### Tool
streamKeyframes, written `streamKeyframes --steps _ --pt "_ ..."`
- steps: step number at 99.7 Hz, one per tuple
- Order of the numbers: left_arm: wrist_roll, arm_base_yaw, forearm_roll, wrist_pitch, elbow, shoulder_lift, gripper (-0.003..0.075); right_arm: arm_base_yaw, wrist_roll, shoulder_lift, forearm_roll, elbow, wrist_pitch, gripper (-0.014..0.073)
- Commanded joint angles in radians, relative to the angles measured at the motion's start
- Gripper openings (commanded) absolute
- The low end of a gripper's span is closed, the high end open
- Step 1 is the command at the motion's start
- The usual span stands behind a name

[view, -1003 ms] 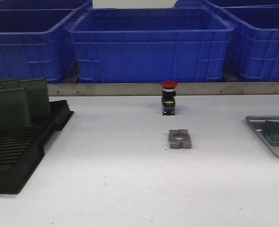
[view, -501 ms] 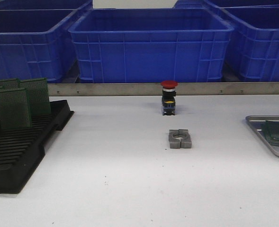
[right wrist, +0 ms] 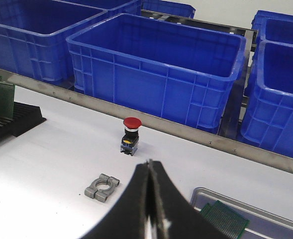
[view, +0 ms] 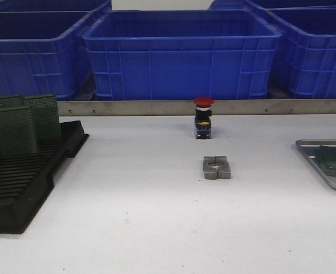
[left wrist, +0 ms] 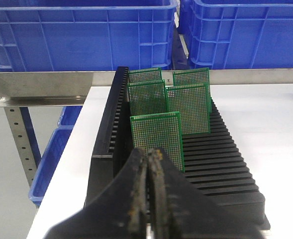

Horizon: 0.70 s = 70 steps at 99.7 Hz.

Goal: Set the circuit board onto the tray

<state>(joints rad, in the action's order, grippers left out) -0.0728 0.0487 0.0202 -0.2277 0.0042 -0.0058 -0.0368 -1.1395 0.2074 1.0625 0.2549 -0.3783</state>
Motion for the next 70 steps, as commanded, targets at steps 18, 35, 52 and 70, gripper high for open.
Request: streamKeyframes --steps 18,35,52,70 --pt "-0.009 -0.002 -0.009 0.070 0.019 -0.029 -0.0020 0.003 -0.009 0.009 0.030 0.027 0.142 -0.0061" --pt "-0.009 -0.002 -0.009 0.070 0.019 -0.029 -0.0020 0.003 -0.008 0.008 0.017 0.026 0.301 -0.0061" --pt "-0.009 -0.002 -0.009 0.070 0.019 -0.029 -0.0020 0.000 0.325 -0.004 -0.369 -0.018 0.357 -0.0061" --pt "-0.009 -0.002 -0.009 0.070 0.019 -0.029 -0.0020 -0.028 0.912 -0.087 -0.861 -0.167 0.367 -0.0061"
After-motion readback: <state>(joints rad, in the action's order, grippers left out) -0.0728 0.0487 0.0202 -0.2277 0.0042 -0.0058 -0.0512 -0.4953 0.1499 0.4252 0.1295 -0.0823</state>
